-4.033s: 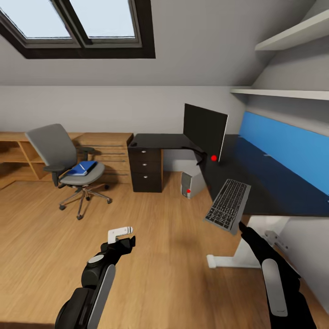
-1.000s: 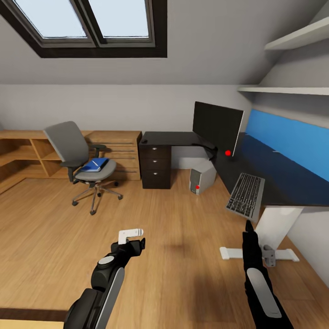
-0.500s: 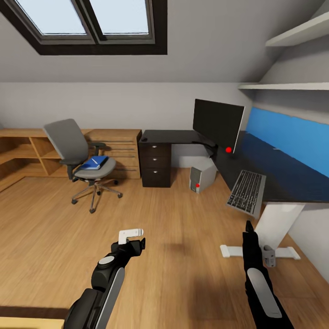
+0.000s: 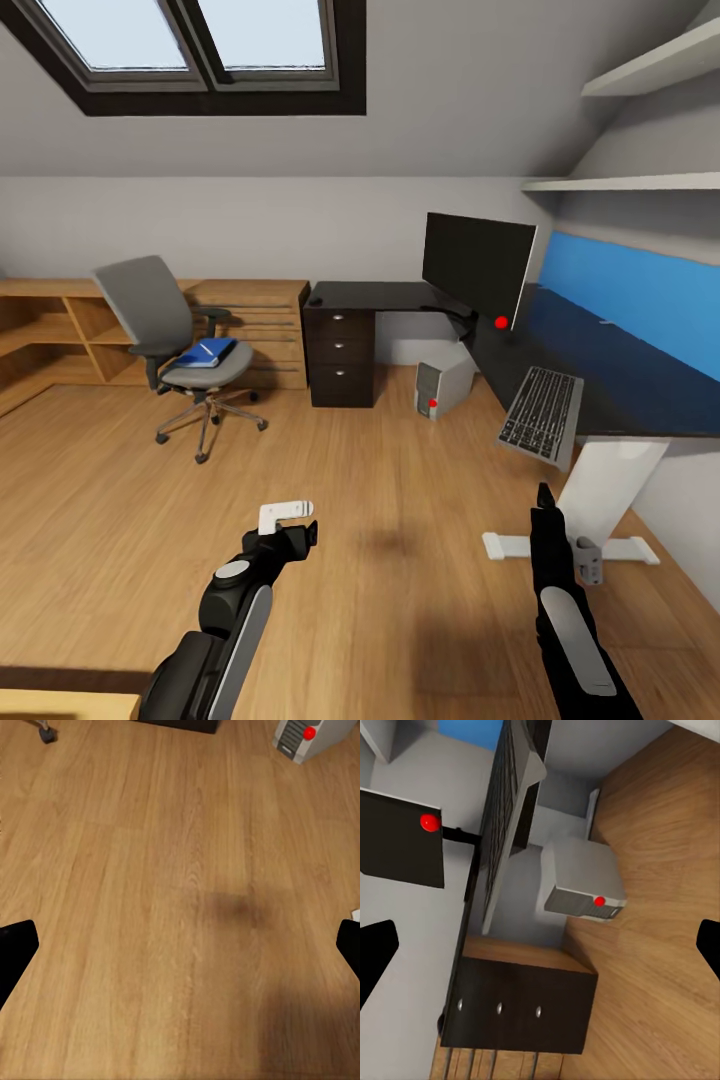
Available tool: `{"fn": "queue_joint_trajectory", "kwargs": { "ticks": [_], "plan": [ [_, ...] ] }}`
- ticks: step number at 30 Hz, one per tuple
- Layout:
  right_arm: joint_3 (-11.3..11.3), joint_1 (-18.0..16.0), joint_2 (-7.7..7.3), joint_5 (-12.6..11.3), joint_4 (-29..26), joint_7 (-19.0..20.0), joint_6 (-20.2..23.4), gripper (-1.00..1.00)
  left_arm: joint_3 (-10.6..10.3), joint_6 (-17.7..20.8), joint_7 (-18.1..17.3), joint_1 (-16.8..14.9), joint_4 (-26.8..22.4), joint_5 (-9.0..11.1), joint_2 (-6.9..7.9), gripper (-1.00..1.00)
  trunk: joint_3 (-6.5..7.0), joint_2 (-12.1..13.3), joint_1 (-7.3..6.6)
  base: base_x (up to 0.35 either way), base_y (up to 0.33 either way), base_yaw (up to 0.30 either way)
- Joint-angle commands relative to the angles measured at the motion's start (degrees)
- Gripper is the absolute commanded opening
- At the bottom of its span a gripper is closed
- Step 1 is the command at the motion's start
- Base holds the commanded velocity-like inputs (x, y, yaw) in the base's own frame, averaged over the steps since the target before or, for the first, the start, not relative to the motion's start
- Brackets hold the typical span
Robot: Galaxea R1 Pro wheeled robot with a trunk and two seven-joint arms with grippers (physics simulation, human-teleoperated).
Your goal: In the bedroom, organize the workspace by keeping the computer under the desk, ensuring the monitor is on the desk, placing the keyboard on the desk next to the monitor, placing the mouse on the desk next to the keyboard, moving the folder from the swivel chair onto the desk next to the mouse, stacking the notebook on top of the folder with the pen on top of the notebook, and positioning the swivel chair next to the desk.
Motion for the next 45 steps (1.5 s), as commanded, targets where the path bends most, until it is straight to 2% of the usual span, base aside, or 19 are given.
{"fn": "queue_joint_trajectory", "kwargs": {
  "ticks": [1, 9, 28, 38, 45],
  "plan": [
    [-0.02, -0.03, 0.04, -0.54, -0.04, 0.08, -0.16, 1.00, 0.00, 0.20, 0.52, -0.04, -0.03, 0.60, 0.01, 1.00, -0.05, -0.03, -0.01, 0.000, 0.000, 0.000],
    [-0.09, -0.03, -0.01, -0.46, -0.04, 0.16, -0.28, 1.00, 0.04, 0.13, 0.48, -0.04, 0.02, 0.59, 0.08, 1.00, -0.05, -0.03, -0.01, 0.023, 0.000, 0.000],
    [-0.35, -0.03, -0.04, -0.42, -0.04, 0.11, -0.21, 1.00, 0.00, 0.13, 0.52, -0.04, 0.11, 0.58, 0.10, 1.00, -0.05, -0.03, -0.01, 0.309, 0.000, 0.000],
    [-0.79, -0.03, -0.25, -0.37, -0.04, 0.05, -0.21, 1.00, -0.07, 0.09, 0.52, -0.04, 0.12, 0.55, 0.10, 1.00, -0.05, -0.03, -0.01, 0.123, 0.000, 0.000],
    [-2.00, -0.03, -0.32, -0.44, 0.09, -0.14, -0.21, 1.00, -0.13, 0.10, 0.52, -0.04, 0.28, 0.56, 0.10, 1.00, -0.05, -0.03, -0.01, 0.069, 0.000, 0.000]
  ]
}}
